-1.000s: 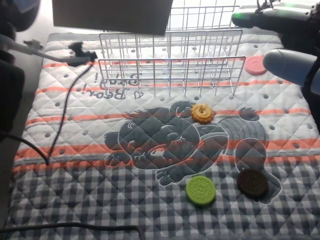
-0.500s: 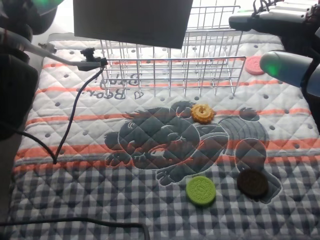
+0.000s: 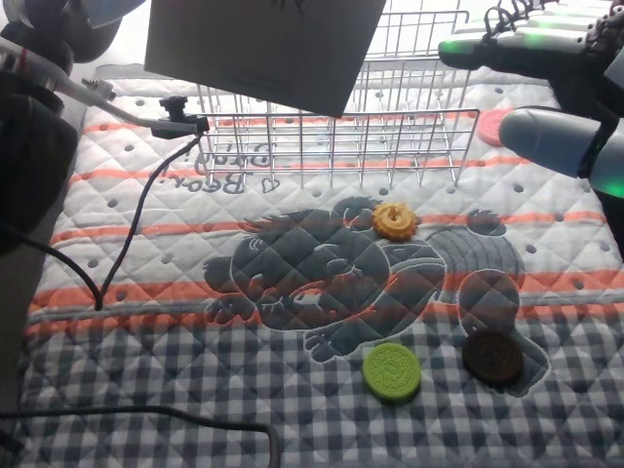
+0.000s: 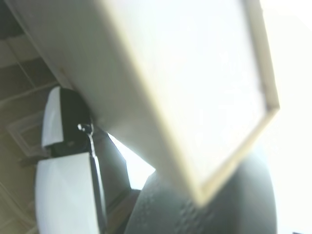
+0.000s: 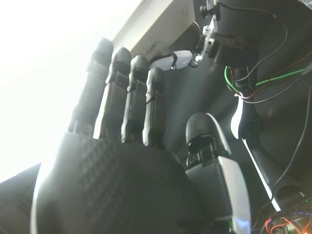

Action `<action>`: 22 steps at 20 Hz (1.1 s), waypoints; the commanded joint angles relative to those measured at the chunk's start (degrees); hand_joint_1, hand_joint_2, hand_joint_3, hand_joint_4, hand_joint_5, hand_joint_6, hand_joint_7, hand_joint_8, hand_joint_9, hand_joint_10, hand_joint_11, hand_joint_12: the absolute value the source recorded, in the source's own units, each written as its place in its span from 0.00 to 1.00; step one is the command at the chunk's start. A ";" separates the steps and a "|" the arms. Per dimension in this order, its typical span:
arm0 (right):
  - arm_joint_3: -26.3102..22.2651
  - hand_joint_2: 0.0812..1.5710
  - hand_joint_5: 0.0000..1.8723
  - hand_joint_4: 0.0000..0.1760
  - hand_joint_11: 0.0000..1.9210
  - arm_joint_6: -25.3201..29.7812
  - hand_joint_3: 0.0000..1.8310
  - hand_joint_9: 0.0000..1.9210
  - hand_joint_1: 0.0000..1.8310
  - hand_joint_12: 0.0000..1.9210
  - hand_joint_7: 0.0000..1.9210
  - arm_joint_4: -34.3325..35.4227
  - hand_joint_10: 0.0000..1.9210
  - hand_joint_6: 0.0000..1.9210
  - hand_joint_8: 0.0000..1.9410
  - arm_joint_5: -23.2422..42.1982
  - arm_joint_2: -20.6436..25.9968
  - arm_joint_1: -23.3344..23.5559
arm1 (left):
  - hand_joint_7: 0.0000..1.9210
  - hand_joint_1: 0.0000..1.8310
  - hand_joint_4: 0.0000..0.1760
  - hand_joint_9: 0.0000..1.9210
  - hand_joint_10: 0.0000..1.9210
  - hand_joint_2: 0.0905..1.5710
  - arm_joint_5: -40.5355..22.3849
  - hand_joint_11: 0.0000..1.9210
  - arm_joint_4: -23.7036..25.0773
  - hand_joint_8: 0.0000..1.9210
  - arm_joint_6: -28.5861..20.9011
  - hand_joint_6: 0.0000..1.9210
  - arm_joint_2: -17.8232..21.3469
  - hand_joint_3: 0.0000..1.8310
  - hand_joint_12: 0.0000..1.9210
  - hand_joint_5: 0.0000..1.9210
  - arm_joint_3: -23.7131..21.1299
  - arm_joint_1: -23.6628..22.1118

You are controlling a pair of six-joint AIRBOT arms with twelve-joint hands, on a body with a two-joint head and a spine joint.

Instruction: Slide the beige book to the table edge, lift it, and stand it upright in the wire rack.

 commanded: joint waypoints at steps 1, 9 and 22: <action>0.19 0.94 0.26 0.00 0.23 0.53 0.00 0.25 0.00 0.00 0.26 1.77 0.00 0.00 0.00 7.16 -0.13 0.40 | 0.60 0.76 0.00 0.57 0.55 0.65 -7.12 0.55 1.32 0.34 -1.49 0.42 0.64 0.00 0.54 0.51 0.37 -1.50; 0.35 0.94 0.24 0.00 0.23 1.27 0.00 0.23 0.00 0.00 0.25 1.78 0.00 0.00 0.00 8.21 -0.53 0.41 | 0.59 0.82 0.00 0.59 0.43 0.64 -9.20 0.45 5.31 0.38 -2.20 0.36 0.72 0.00 0.73 0.55 0.05 -1.12; 0.34 0.94 0.24 0.00 0.22 1.75 0.00 0.23 0.00 0.00 0.24 2.07 0.00 0.00 0.00 8.38 -1.04 0.41 | 0.57 0.76 0.00 0.54 0.58 0.66 -10.70 0.49 0.26 0.41 -2.21 0.41 0.50 0.00 0.54 0.51 -1.71 5.33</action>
